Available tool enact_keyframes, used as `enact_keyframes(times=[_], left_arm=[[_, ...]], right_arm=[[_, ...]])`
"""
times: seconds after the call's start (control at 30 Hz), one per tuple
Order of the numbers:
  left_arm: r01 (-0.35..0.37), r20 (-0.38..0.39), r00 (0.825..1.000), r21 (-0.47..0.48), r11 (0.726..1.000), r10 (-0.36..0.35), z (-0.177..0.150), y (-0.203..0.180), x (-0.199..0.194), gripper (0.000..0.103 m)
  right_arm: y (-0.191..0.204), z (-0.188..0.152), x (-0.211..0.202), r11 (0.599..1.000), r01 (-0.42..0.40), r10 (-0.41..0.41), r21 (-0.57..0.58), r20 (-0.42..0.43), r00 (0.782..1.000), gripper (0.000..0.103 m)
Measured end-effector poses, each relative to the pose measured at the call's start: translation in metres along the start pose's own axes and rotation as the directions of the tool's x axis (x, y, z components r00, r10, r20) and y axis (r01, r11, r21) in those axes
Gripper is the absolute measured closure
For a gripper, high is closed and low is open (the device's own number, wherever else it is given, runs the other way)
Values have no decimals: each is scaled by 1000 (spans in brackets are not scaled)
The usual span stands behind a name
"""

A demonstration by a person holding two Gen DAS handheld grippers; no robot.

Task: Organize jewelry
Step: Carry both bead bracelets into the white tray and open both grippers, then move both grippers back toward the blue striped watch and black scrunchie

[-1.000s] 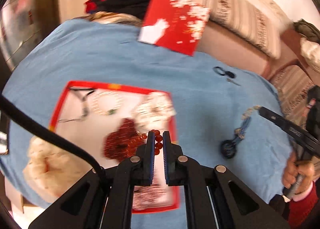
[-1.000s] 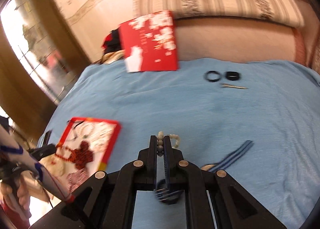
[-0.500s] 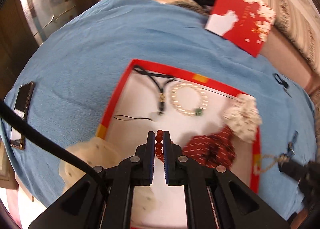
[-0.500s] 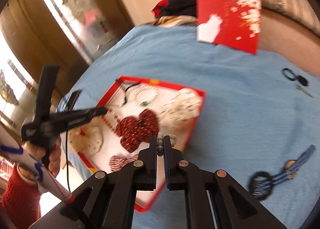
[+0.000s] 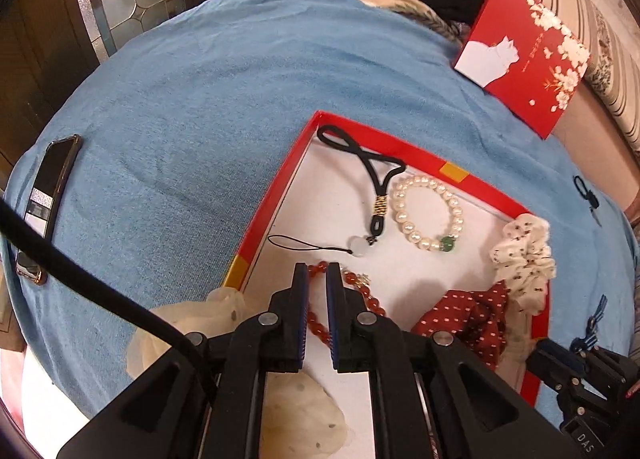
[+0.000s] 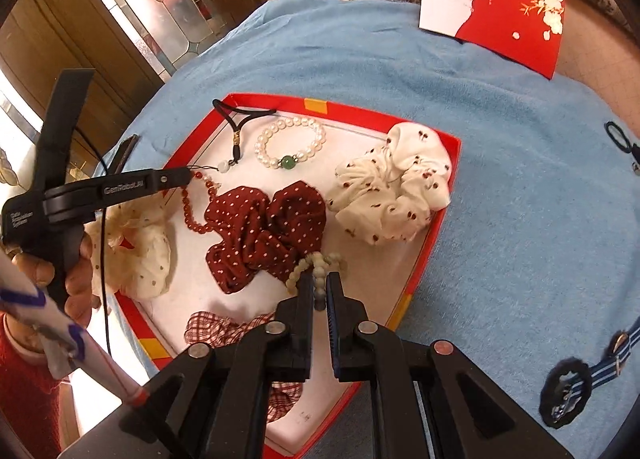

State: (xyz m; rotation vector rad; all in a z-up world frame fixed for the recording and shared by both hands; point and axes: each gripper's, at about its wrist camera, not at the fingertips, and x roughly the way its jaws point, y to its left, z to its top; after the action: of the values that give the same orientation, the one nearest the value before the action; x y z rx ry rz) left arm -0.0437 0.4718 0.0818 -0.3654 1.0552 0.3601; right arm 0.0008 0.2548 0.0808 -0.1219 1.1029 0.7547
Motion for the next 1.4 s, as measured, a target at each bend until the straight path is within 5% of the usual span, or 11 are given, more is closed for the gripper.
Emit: enact_keyframes(times=[0.07,0.27,0.67,1.4], left_arm=[[3,17,1000,1,1000,-3,-2,-2,-8,87],[0,91,996,30,1000,-3,-14,-18,-49,73],[-28,216,976,156,987,-6,-88,-97,-141,59],[-77,234,972,327,942,-2,-159,-190,-169,54]], right_arm=[[-1,1,-5,1000,10,-10,3,13,1000,70],[-11,1,-33,999,17,-20,41,67,998,62],[-64,-64,-116,988,127,-140,92,152,978,58],[-179,-167,-204,917,193,-271,349,192,943,55]])
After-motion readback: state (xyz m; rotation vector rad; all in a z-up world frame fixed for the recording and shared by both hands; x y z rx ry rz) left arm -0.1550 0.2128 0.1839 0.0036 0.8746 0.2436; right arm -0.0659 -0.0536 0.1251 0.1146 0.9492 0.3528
